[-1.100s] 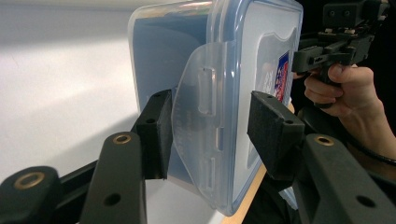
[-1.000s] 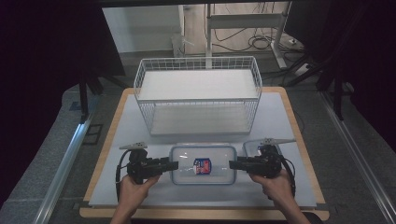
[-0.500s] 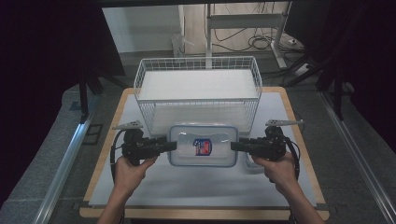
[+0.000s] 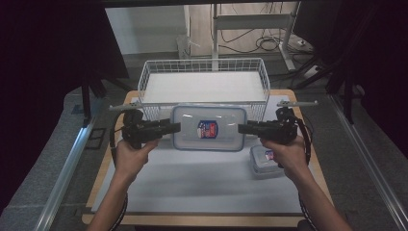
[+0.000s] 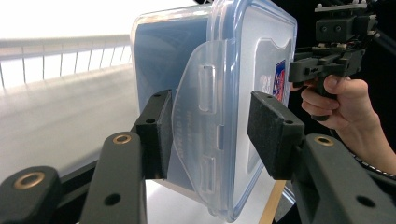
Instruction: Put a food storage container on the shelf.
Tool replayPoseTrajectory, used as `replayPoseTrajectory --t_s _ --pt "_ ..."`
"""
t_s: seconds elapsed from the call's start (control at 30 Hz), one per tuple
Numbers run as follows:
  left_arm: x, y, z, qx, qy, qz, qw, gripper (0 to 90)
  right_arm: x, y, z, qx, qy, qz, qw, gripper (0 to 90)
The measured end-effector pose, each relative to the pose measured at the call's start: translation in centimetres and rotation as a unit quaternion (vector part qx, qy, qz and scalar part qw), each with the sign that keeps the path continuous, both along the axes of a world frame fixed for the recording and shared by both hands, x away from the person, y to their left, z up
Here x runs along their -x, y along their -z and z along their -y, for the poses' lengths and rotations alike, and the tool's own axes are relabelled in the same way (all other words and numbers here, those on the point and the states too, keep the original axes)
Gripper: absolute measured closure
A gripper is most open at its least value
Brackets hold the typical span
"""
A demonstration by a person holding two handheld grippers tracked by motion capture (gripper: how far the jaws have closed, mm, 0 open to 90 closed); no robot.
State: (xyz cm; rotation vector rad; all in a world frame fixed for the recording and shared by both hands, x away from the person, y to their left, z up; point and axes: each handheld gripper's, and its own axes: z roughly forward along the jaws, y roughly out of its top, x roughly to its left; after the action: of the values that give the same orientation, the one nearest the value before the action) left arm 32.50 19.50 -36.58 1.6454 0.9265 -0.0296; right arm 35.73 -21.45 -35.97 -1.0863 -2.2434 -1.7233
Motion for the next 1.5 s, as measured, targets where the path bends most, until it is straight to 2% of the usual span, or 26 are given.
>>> replayPoseTrajectory --t_s 0.17,0.37,0.67,0.97,1.23,1.5 --pt "-1.4 -1.3 -0.3 0.004 0.001 -0.001 1.0000 51.8 -1.1 -1.9 -0.4 0.004 0.004 0.016 0.9999 56.5" --pt "-3.2 -2.9 -0.6 0.003 0.000 -0.002 1.0000 51.8 -3.0 -3.6 -0.8 0.001 0.007 0.019 0.9998 56.4" --pt "-6.6 -4.4 -0.6 -0.008 0.004 -0.019 0.9998 51.2 -6.0 -5.1 -1.1 0.002 0.015 0.017 0.9997 56.1" --pt "-9.6 -5.3 -0.5 -0.005 0.000 -0.024 0.9997 50.2 -8.6 -6.5 -1.1 -0.003 0.035 0.018 0.9992 55.9" --pt "-11.5 -5.2 -0.9 -0.001 -0.015 -0.039 0.9991 49.5 -10.6 -6.5 -1.7 -0.006 0.043 0.007 0.9990 55.8" --pt "-12.0 -5.3 -1.1 -0.012 -0.034 -0.046 0.9983 49.0 -12.0 -5.6 -2.3 -0.010 0.044 -0.012 0.9989 55.1"
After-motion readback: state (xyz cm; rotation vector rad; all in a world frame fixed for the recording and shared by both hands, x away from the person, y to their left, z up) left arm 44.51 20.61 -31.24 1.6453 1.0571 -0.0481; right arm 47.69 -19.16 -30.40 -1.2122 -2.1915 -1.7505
